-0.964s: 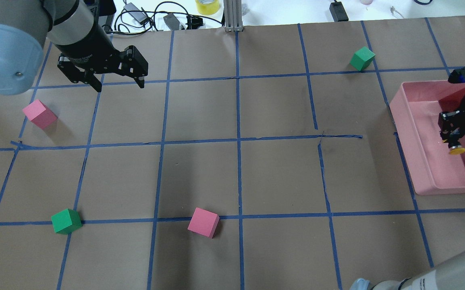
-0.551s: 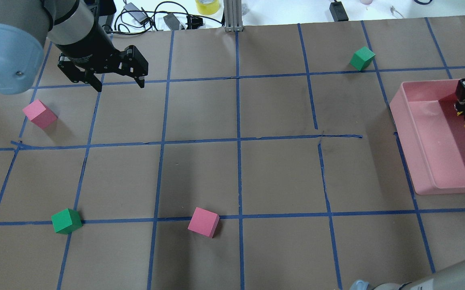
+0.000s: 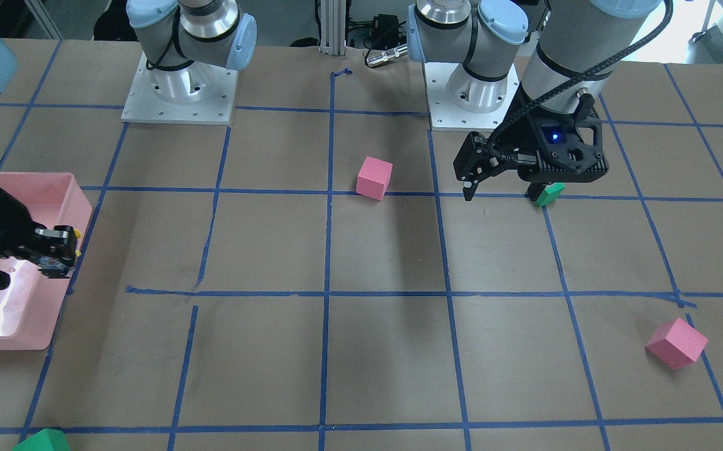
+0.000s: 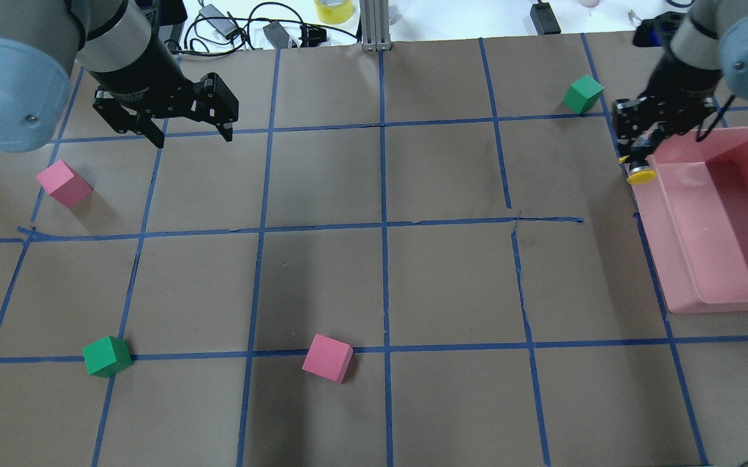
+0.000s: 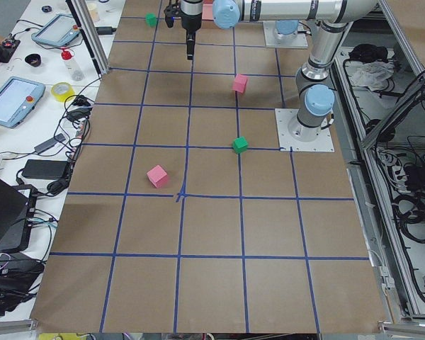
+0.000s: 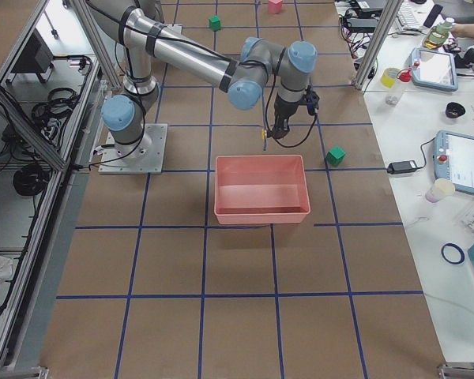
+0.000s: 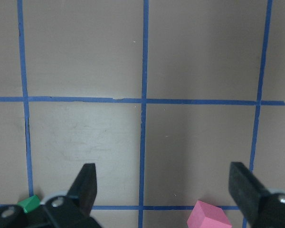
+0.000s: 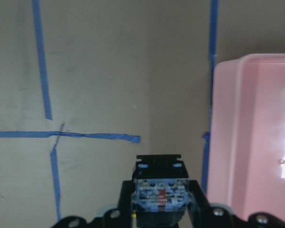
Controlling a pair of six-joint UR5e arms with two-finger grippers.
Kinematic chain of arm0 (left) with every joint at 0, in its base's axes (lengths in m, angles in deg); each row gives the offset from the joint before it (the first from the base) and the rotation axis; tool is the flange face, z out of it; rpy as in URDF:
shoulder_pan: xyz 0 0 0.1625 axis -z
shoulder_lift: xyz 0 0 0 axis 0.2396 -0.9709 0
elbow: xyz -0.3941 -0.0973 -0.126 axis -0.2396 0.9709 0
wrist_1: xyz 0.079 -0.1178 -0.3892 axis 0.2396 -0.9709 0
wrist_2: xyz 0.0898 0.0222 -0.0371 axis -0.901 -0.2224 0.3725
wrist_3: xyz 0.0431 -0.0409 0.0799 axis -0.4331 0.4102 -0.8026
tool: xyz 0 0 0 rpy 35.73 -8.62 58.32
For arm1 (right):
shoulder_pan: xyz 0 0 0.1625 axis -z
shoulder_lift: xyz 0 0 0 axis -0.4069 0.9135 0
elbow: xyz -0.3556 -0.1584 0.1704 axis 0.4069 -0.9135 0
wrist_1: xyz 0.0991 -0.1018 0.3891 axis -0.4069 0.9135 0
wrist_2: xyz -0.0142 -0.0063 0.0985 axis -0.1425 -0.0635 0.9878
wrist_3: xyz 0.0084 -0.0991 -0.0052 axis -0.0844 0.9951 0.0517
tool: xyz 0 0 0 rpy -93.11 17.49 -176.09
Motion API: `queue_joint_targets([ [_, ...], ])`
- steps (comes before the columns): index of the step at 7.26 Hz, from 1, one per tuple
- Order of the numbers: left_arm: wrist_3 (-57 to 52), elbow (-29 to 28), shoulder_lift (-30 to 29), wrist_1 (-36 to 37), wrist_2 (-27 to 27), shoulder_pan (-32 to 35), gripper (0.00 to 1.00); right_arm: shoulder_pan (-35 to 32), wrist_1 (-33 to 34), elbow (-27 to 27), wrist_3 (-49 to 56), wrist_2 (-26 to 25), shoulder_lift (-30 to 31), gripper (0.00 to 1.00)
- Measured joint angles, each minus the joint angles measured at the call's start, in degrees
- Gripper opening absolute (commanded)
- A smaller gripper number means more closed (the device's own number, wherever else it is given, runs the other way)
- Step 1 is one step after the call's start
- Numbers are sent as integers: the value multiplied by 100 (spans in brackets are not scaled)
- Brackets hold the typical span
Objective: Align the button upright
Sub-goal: 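Carry the switch out of the bin to the table center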
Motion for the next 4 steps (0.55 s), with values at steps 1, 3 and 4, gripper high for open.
queue_joint_targets([
  [1, 0, 0, 0, 0, 0, 0, 100, -706, 339, -11, -700, 11, -188, 0],
  [3, 0, 0, -1, 0, 0, 0, 100, -1744, 1269, -43, -1872, 103, -767, 0],
  [4, 0, 0, -1, 0, 0, 0, 100, -1993, 1503, -86, -2264, 259, -994, 0],
])
